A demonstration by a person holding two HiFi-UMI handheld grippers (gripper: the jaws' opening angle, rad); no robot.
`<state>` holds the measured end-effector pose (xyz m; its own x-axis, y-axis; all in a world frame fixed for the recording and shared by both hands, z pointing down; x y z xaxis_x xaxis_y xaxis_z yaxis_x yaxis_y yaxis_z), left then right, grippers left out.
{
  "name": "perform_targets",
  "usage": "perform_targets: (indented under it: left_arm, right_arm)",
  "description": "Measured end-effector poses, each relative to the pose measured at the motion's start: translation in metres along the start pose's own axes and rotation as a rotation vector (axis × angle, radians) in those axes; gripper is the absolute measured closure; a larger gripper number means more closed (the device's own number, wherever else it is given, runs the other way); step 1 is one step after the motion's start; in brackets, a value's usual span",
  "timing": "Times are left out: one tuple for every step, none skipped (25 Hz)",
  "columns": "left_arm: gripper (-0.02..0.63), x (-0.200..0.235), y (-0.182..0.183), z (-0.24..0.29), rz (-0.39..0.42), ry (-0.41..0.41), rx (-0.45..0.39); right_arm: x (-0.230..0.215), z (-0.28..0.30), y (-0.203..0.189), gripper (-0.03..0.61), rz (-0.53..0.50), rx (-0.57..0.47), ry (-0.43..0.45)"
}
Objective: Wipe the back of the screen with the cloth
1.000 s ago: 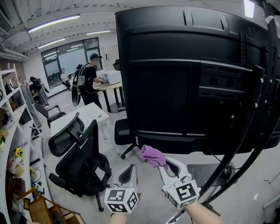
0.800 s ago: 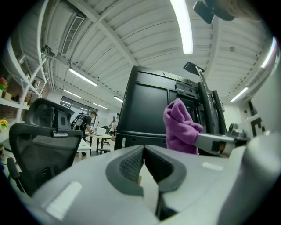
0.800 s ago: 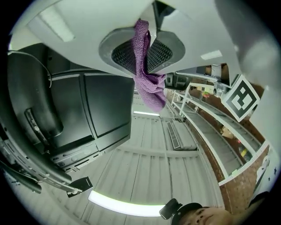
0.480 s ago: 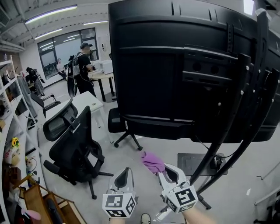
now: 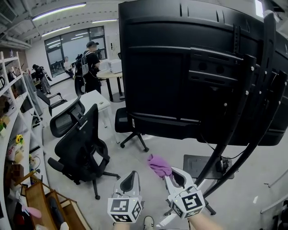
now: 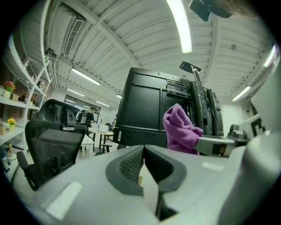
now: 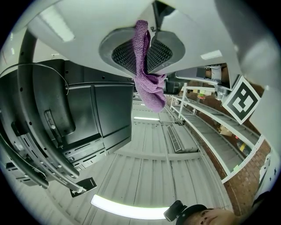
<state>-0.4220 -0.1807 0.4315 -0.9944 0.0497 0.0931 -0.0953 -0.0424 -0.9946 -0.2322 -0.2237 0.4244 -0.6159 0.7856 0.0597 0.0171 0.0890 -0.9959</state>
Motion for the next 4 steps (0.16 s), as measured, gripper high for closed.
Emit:
perform_targets:
  left_arm:
    - [0.606,-0.0008,0.0005,-0.0022,0.002,0.001,0.0]
    - [0.606,-0.0014,0.0009,-0.0046,0.006,0.002,-0.001]
    - [0.606,-0.0018,0.0013,-0.0071,0.01,0.003,-0.002]
    - [0.606,-0.0021,0.0017,-0.0096,0.014,0.005,-0.003]
  right_arm:
    - [0.0022,-0.0009,0.0018,0.532,-0.004,-0.001,0.004]
    - [0.0047,-0.0018,0.0033,0.532,-0.009,-0.002,0.008]
    - [0.0073,-0.0026,0.0045,0.532,-0.014,-0.003,0.012]
    - [0.0101,-0.0035,0.0057,0.532,-0.018,-0.004,0.016]
Point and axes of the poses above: the fingertips, and each gripper's own axes: z forward along the fingers, x to its left, y out of its top, the point moved 9 cm from there along -z, backward along the fingers, and after that the axes turned 10 degrees about y, right-handed, at the moved point
